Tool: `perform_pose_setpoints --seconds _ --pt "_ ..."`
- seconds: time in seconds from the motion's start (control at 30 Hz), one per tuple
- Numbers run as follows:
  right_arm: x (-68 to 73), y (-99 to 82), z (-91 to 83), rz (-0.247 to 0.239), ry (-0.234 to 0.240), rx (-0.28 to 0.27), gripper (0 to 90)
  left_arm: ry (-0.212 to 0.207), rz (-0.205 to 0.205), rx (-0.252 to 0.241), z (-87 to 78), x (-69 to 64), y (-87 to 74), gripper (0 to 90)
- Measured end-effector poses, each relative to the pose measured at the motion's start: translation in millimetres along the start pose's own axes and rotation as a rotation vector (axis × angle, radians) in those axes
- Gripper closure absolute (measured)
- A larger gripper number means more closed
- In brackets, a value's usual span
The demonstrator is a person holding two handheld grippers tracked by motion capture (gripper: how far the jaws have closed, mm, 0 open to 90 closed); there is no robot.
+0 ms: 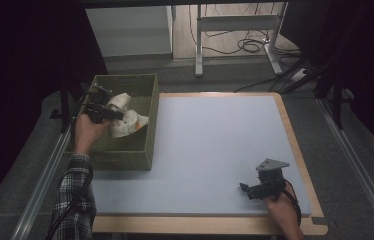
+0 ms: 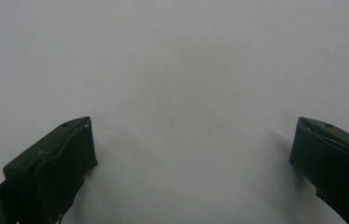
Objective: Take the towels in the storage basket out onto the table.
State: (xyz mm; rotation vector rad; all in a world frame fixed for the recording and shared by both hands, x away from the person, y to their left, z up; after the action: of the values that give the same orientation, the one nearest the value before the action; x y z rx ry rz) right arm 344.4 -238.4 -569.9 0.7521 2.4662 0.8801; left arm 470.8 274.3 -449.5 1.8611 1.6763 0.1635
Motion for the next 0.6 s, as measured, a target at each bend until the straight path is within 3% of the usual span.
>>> perform_pose_setpoints --seconds 0.17,0.6 --pt "0.0 0.0 0.0 0.001 0.0 0.0 0.2 0.003 0.014 -0.012 -11.4 -4.8 3.5 79.7" --pt "0.0 0.0 0.0 0.0 0.0 0.0 0.2 0.028 0.06 -0.044 -61.0 -27.5 20.5 79.7"
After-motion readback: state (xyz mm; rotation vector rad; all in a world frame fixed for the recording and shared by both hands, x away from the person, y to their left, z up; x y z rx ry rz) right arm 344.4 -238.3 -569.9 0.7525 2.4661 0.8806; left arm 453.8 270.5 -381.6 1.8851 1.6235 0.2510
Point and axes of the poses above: each handheld gripper's, and its own axes: z roughly forward along the jaws, y roughly out of its top, x roughly to its left, the point moved 5 cm from there along z, roughly forward along the jaws, and after that the axes turned 13 degrees about -z, right-handed, at the moved point
